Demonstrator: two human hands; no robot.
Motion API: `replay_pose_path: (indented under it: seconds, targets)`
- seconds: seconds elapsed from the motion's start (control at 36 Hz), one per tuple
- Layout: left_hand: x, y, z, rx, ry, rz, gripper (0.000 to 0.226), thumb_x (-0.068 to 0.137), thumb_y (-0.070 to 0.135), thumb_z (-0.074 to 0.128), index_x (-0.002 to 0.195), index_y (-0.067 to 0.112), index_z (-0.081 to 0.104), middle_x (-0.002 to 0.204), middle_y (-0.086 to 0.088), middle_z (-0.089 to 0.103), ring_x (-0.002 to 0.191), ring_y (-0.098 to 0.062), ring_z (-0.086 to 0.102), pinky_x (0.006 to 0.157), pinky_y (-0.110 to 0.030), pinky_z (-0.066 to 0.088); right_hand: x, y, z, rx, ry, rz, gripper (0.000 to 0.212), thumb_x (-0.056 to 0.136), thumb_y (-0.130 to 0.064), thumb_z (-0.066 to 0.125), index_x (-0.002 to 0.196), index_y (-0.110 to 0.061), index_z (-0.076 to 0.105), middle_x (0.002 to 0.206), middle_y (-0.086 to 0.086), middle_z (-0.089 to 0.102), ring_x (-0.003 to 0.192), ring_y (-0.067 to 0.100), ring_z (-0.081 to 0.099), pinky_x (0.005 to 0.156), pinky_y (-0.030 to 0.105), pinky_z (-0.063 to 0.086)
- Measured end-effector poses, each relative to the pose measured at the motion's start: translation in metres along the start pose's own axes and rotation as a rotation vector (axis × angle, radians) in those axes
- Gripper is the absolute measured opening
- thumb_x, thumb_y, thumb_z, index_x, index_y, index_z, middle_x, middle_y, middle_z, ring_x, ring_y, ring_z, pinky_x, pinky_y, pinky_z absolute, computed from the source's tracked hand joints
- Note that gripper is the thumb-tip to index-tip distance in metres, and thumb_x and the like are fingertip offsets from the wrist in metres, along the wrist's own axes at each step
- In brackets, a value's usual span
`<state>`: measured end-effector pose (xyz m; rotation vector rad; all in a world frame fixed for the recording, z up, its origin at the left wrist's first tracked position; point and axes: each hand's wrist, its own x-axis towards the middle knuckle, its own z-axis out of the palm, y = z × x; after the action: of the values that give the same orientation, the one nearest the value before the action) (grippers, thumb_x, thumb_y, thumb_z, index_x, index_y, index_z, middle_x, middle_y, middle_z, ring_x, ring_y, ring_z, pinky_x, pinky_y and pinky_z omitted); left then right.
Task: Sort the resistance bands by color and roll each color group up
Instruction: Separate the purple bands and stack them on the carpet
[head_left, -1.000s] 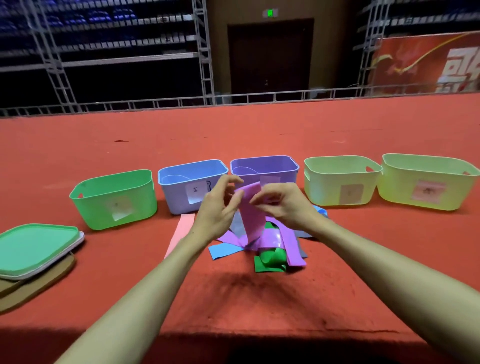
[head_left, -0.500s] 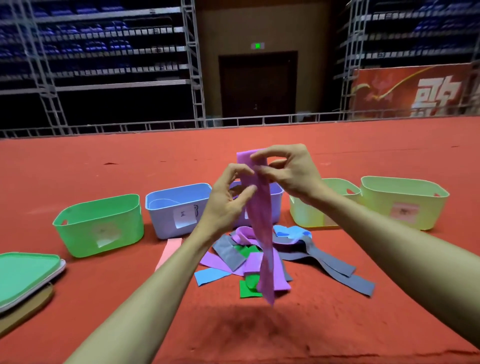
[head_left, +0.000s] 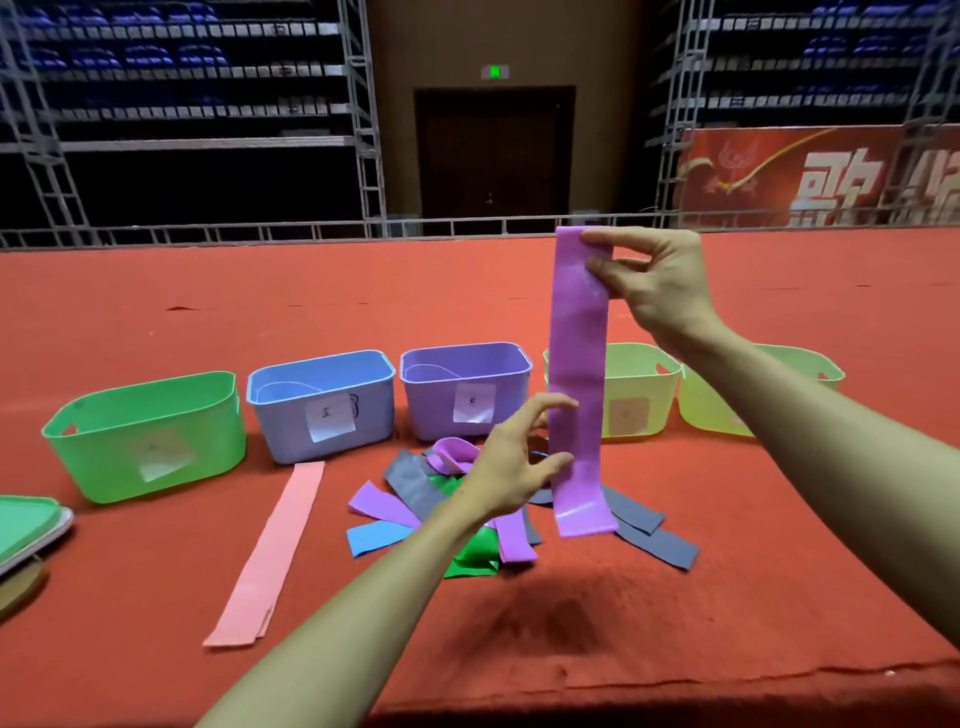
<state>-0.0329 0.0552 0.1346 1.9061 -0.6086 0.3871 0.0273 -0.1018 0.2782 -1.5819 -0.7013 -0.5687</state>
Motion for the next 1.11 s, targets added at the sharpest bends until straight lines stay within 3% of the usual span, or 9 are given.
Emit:
replay_pose_path:
  seconds: [0.06, 0.14, 0.19, 0.31, 0.53, 0.75, 0.86, 1.0, 1.11]
  targets:
    - [-0.001, -0.005, 0.010, 0.020, -0.020, -0.009, 0.048, 0.082, -0.003, 0.065, 0.118, 0.025, 0.051, 0.088, 0.018, 0.056, 0.069, 0.003, 0.051, 0.071, -0.013, 0.043, -0.001, 0.004, -0.009, -0.022, 0.006, 0.006, 0.035, 0.083, 0.009, 0.065, 0.111, -0.012, 0.066, 0.070, -0.018, 0.071, 0.063, 0.002, 0.064, 0.063, 0.024, 0.057]
    - [0.001, -0.010, 0.023, 0.056, -0.020, -0.006, 0.055, 0.080, 0.003, 0.068, 0.121, 0.034, 0.048, 0.100, 0.006, 0.057, 0.075, -0.011, 0.047, 0.076, -0.019, 0.039, -0.002, 0.007, -0.022, -0.051, 0.036, 0.003, 0.035, 0.083, 0.009, 0.065, 0.110, -0.013, 0.066, 0.070, -0.020, 0.070, 0.062, 0.001, 0.064, 0.061, 0.022, 0.057]
    - [0.002, -0.013, 0.031, 0.044, -0.049, -0.029, 0.062, 0.080, 0.000, 0.066, 0.123, 0.039, 0.045, 0.091, -0.002, 0.054, 0.071, -0.015, 0.042, 0.071, -0.025, 0.041, -0.001, 0.008, -0.029, -0.059, 0.069, 0.002, 0.034, 0.083, 0.009, 0.065, 0.108, -0.013, 0.067, 0.071, -0.021, 0.070, 0.063, 0.001, 0.065, 0.061, 0.021, 0.056]
    - [0.001, -0.018, 0.047, 0.146, -0.118, -0.014, 0.064, 0.080, -0.009, 0.063, 0.133, 0.022, 0.046, 0.068, 0.012, 0.039, 0.055, -0.005, 0.036, 0.062, -0.014, 0.041, 0.001, 0.008, -0.045, -0.064, 0.153, -0.031, 0.032, 0.081, 0.007, 0.068, 0.106, -0.012, 0.069, 0.087, -0.015, 0.071, 0.071, 0.000, 0.067, 0.064, 0.019, 0.055]
    - [-0.007, -0.032, 0.066, 0.079, -0.157, -0.079, 0.064, 0.080, -0.009, 0.067, 0.135, 0.018, 0.048, 0.087, 0.012, 0.048, 0.061, 0.006, 0.053, 0.069, -0.007, 0.042, -0.006, 0.023, -0.070, -0.096, 0.177, -0.013, 0.031, 0.079, 0.007, 0.069, 0.102, -0.013, 0.070, 0.077, -0.021, 0.072, 0.069, 0.002, 0.068, 0.064, 0.021, 0.056]
    - [-0.025, -0.052, 0.084, 0.159, -0.240, -0.080, 0.067, 0.078, 0.000, 0.071, 0.136, 0.023, 0.047, 0.100, -0.010, 0.062, 0.081, -0.023, 0.060, 0.079, -0.028, 0.052, -0.027, 0.049, -0.072, -0.082, 0.161, 0.050, 0.029, 0.079, 0.009, 0.070, 0.104, -0.005, 0.069, 0.067, -0.019, 0.071, 0.060, -0.001, 0.064, 0.059, 0.018, 0.054]
    - [-0.029, -0.061, 0.084, 0.155, -0.239, -0.101, 0.065, 0.080, -0.001, 0.070, 0.136, 0.022, 0.046, 0.105, -0.006, 0.059, 0.084, -0.022, 0.062, 0.076, -0.020, 0.051, -0.034, 0.057, -0.069, -0.084, 0.138, 0.068, 0.027, 0.079, 0.008, 0.070, 0.103, -0.006, 0.070, 0.068, -0.018, 0.071, 0.062, 0.001, 0.065, 0.062, 0.022, 0.057]
    - [-0.031, -0.066, 0.074, 0.252, -0.336, -0.102, 0.064, 0.083, 0.009, 0.068, 0.139, 0.026, 0.043, 0.105, -0.007, 0.059, 0.088, -0.025, 0.061, 0.084, -0.031, 0.052, -0.043, 0.063, -0.065, -0.120, 0.080, 0.058, 0.028, 0.080, 0.008, 0.069, 0.103, -0.008, 0.070, 0.068, -0.020, 0.070, 0.058, -0.001, 0.062, 0.058, 0.017, 0.053]
    - [-0.033, -0.074, 0.051, 0.422, -0.465, 0.071, 0.061, 0.085, 0.012, 0.069, 0.140, 0.013, 0.044, 0.137, -0.003, 0.054, 0.103, -0.008, 0.050, 0.088, -0.007, 0.032, -0.057, 0.069, -0.059, -0.129, 0.020, 0.054, 0.031, 0.079, 0.010, 0.068, 0.102, -0.010, 0.069, 0.073, -0.022, 0.070, 0.058, -0.003, 0.061, 0.058, 0.013, 0.050]
